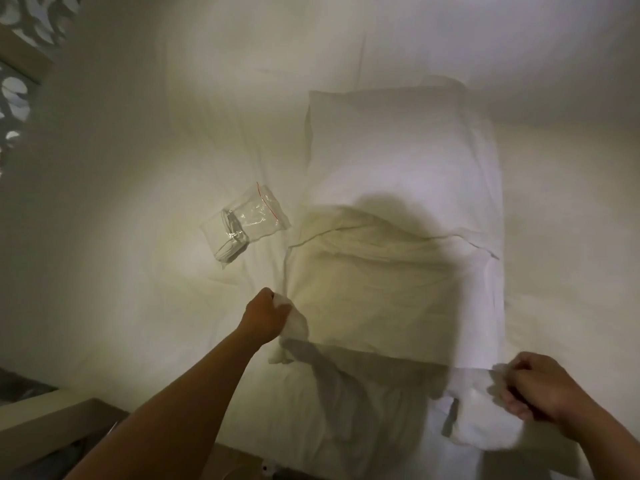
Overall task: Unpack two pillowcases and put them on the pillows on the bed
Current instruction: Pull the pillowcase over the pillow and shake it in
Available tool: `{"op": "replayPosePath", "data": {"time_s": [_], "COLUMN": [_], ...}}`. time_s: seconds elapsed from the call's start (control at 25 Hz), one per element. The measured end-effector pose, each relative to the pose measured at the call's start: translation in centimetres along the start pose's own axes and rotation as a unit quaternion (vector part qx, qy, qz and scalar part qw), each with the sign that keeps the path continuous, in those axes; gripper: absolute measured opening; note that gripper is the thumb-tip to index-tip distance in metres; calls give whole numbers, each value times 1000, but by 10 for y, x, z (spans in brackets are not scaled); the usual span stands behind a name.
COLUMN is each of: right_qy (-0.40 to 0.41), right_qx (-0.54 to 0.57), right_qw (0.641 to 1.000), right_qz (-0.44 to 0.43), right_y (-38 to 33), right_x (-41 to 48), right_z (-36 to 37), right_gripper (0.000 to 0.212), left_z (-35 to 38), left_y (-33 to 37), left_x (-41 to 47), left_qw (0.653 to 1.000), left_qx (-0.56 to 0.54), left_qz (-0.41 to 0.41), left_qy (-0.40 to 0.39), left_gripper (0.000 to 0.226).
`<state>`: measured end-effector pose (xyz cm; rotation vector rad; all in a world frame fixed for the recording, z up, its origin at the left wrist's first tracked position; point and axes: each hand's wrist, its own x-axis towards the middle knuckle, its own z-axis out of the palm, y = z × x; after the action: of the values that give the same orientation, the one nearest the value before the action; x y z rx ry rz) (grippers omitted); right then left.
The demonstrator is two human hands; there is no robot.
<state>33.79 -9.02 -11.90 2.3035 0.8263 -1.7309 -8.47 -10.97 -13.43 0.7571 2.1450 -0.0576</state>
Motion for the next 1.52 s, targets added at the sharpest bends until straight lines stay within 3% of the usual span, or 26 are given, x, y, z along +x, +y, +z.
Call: {"op": "replayPosePath", "data": {"time_s": [0.12,0.2,0.24,0.32,0.44,0.52,0.64,0.88,1.16,1.24,1.44,1.52], "right_qy": [32,99,150,226,225,146,81,77,123,126,94,109], "right_qx": [-55,-106,-130,-158,-300,-368,-441,-456,-423,-421,-467,-448], "right_qw": [998,988,976,944,854,815,784,779,778,781,790,814], "right_qz": [-14,-59,-90,-181,-360,-423,-430,-423,-447,-444,-386,-354], "right_y": [4,0,-3,-8,-24,-45,-61,-48,-51,-53,-66,-66], "right_x": [12,14,14,11,8,8,17,75,99,100,94,79], "right_z": [4,10,15,31,62,82,101,115,143,145,148,163], "right_gripper": [14,13,15,42,88,96,100,111,122,120,108,100], "left_z": [9,22,31,51,86,101,113,125,142,143,141,136], "left_y": [1,8,16,41,69,74,77,79,59,60,62,52], "left_x": [-12,-24,-31,-38,-34,-28,-16,14,42,43,50,51], "left_qw": [982,916,881,845,857,861,852,836,840,847,846,854], "left_qx": [166,312,344,379,391,415,454,480,470,461,443,402], "left_qz": [53,214,302,376,333,290,252,246,265,255,295,330], "left_qy": [68,134,118,34,-36,-54,-66,-101,-58,-73,-23,-27], "left_gripper": [47,69,83,104,123,136,144,136,134,135,118,111]}}
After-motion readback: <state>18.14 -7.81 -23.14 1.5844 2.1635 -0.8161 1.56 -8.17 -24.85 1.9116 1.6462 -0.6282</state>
